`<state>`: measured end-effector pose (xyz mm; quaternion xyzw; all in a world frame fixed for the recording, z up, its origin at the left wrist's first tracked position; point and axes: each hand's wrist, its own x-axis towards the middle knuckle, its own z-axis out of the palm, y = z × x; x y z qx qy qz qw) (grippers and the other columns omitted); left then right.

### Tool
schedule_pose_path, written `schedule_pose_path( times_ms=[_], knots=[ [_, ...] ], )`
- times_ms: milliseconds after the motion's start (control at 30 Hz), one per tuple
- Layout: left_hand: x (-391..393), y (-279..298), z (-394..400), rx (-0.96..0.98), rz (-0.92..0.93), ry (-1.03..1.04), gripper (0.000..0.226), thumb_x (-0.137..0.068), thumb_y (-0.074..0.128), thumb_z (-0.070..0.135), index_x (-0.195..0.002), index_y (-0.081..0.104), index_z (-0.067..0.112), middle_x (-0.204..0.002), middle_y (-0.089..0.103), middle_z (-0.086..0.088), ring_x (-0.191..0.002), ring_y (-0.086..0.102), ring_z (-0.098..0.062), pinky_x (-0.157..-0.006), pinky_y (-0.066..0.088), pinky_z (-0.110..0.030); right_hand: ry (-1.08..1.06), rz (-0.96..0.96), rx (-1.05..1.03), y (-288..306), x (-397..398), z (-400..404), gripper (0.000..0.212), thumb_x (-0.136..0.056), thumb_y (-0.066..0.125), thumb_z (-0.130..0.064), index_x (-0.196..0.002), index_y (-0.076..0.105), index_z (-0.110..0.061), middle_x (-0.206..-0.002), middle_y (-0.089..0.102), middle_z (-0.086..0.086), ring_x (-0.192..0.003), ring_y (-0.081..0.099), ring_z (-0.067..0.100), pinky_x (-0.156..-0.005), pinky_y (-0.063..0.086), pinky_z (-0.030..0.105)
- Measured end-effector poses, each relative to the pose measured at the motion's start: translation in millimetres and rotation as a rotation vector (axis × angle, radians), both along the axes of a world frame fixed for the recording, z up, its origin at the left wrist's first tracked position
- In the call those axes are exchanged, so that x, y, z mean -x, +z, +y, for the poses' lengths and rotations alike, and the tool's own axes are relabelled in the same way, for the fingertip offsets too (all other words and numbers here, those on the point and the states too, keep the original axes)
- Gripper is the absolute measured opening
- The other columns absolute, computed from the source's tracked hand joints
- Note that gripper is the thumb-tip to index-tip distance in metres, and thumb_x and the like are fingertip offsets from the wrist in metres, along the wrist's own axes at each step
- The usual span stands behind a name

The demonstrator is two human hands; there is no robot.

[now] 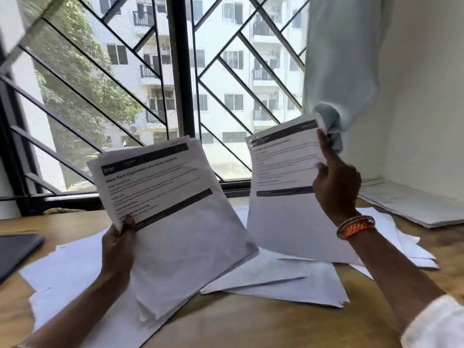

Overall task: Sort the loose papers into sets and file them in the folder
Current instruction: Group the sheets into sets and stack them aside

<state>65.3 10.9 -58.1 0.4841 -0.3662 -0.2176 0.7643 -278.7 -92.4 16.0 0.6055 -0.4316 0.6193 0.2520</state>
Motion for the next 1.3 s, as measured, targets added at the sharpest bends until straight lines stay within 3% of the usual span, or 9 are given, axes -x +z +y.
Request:
schedule_pose_path(
  times_ms=[100, 233, 333, 467, 667, 800, 1000, 1200, 1300],
  knots=[
    [-6, 5, 1, -0.005, 0.024, -0.013, 0.019, -0.101, 0.042, 0.024, -0.104, 0.058, 0.016, -0.100, 0.067, -0.004, -0.074, 0.062, -0.009, -0.061, 0.052, -0.019, 0.055, -0.232, 0.021, 22, -6, -10, 0.079, -0.083, 0.057, 0.006, -0.151, 0.023, -0.015, -0.106, 0.068, 0.025, -0.079, 0.065, 0.042, -0.073, 0.054, 0.045],
    [-6, 16, 5, -0.063, 0.022, -0.165, 0.023, -0.099, 0.043, 0.031, -0.095, 0.062, 0.019, -0.071, 0.073, 0.006, -0.061, 0.068, -0.010, -0.052, 0.055, -0.026, 0.432, -0.490, -0.192, 38, -13, -29, 0.068, -0.078, 0.056, 0.010, -0.143, 0.040, -0.004, -0.132, 0.056, 0.016, -0.115, 0.058, 0.030, -0.095, 0.046, 0.024],
    [-3, 30, 5, -0.059, 0.059, -0.318, 0.028, -0.098, 0.043, 0.035, -0.107, 0.063, 0.018, -0.093, 0.073, -0.005, -0.077, 0.067, -0.027, -0.063, 0.056, -0.040, 0.845, -0.619, -0.445, 35, -29, -29, 0.056, -0.083, 0.059, 0.011, -0.134, 0.050, -0.008, -0.113, 0.066, 0.012, -0.098, 0.066, 0.025, -0.074, 0.058, 0.036],
    [10, 49, -4, -0.031, 0.044, -0.416, 0.023, -0.095, 0.048, 0.029, -0.103, 0.065, 0.015, -0.090, 0.073, -0.006, -0.069, 0.069, -0.020, -0.061, 0.059, -0.036, 1.213, -0.578, -0.658, 27, -65, -7, 0.047, -0.086, 0.055, 0.015, -0.127, 0.052, -0.007, -0.095, 0.069, 0.016, -0.067, 0.068, 0.017, -0.049, 0.053, 0.024],
    [25, 69, -14, 0.049, -0.057, -0.323, 0.018, -0.099, 0.044, 0.019, -0.096, 0.061, 0.017, -0.071, 0.072, 0.007, -0.057, 0.066, -0.007, -0.047, 0.053, -0.023, 1.316, -0.618, -0.757, 25, -95, 16, 0.019, -0.097, 0.048, -0.005, -0.102, 0.064, -0.010, -0.077, 0.073, 0.009, -0.062, 0.070, 0.018, -0.052, 0.055, 0.026],
    [25, 81, -13, 0.237, -0.280, -0.204, 0.009, -0.096, 0.053, 0.018, -0.098, 0.061, 0.021, -0.084, 0.072, 0.010, -0.074, 0.068, -0.005, -0.061, 0.054, -0.021, 1.591, -0.575, -0.843, 36, -78, 28, 0.042, -0.104, 0.026, -0.036, -0.111, 0.057, -0.008, -0.073, 0.073, 0.001, -0.062, 0.069, 0.012, -0.050, 0.052, 0.021],
    [14, 68, 4, -0.126, -0.316, -0.650, 0.080, -0.031, 0.090, 0.054, -0.103, 0.064, 0.031, -0.094, 0.073, 0.010, -0.086, 0.069, -0.006, -0.064, 0.056, -0.024, 1.362, -0.296, -0.987, -19, -66, 36, 0.028, -0.084, 0.064, -0.001, -0.108, 0.065, -0.014, -0.105, 0.072, 0.004, -0.097, 0.068, 0.020, -0.081, 0.056, 0.030],
    [21, 69, -2, -0.188, -0.259, -0.514, 0.015, -0.072, 0.071, 0.008, -0.084, 0.068, 0.016, -0.066, 0.070, 0.006, -0.055, 0.065, -0.005, -0.051, 0.053, -0.019, 1.229, -0.315, -1.010, -7, -56, 34, 0.036, -0.085, 0.059, -0.044, -0.109, 0.064, -0.017, -0.097, 0.072, 0.000, -0.083, 0.069, 0.013, -0.070, 0.055, 0.032],
    [8, 64, -2, -0.482, -0.220, -0.641, 0.015, -0.089, 0.056, 0.010, -0.101, 0.065, 0.014, -0.077, 0.072, -0.004, -0.056, 0.068, -0.014, -0.053, 0.058, -0.027, 0.718, 0.018, -1.083, -3, -28, 16, 0.050, -0.088, 0.059, -0.051, -0.114, 0.064, -0.009, -0.108, 0.069, 0.008, -0.101, 0.066, 0.023, -0.085, 0.052, 0.040]
  ],
)
